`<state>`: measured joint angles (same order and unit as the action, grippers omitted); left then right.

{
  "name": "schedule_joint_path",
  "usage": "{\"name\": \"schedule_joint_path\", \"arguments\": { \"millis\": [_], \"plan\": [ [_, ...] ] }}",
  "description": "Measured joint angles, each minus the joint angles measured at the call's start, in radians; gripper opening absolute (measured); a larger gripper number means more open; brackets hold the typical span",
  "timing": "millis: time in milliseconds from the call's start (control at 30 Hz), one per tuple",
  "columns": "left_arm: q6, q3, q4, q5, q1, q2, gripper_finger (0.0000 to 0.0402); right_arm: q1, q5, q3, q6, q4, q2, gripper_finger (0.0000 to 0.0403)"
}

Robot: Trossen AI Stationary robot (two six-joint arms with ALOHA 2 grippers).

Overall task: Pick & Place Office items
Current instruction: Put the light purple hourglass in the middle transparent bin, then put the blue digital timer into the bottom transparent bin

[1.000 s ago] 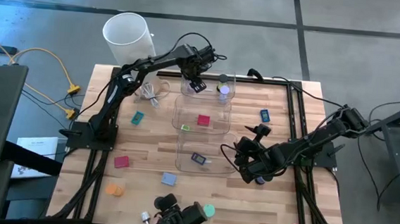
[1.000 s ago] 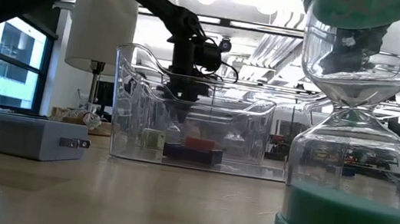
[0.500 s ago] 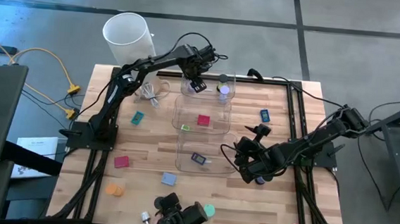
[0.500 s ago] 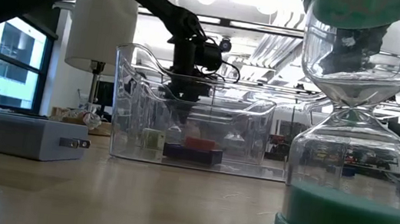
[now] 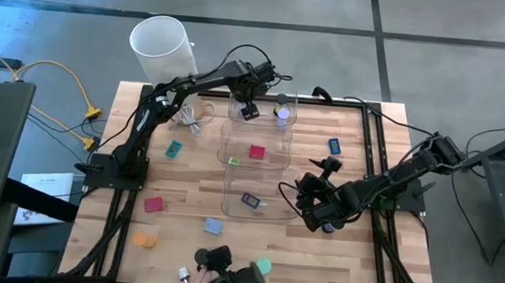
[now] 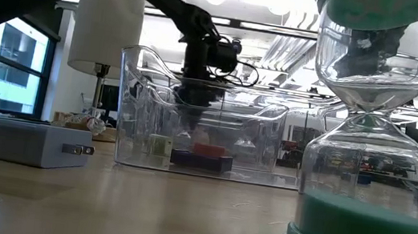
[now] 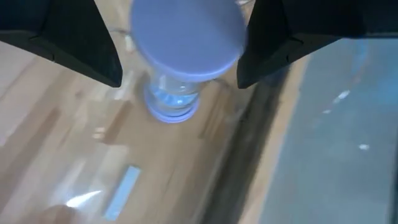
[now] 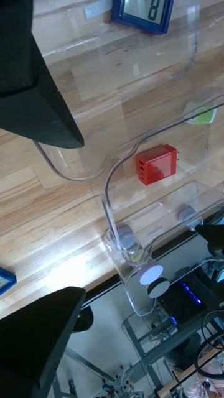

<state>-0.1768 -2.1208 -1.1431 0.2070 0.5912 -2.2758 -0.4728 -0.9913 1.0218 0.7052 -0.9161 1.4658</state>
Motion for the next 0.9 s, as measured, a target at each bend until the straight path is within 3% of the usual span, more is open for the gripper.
{"name": "schedule_joint_path", "arguments": {
  "millis": [467,567,900],
  "plan": [
    [-0.036,0.000,-0.001,0.107,-0.071,0.141,0.0311,0.000,0.000,0.000,-0.002,0.000,0.000,0.0372],
    [0.029,0.000,-0.024,0.120,-0.093,0.189,0.0311,0.000,0.000,0.000,-0.002,0.000,0.000,0.0372],
    [0.292,-0.001,-0.345,-0.052,-0.206,0.338,0.0311,0.000,0.074,0.000,0.028,0.003,0.000,0.0372]
  ]
}}
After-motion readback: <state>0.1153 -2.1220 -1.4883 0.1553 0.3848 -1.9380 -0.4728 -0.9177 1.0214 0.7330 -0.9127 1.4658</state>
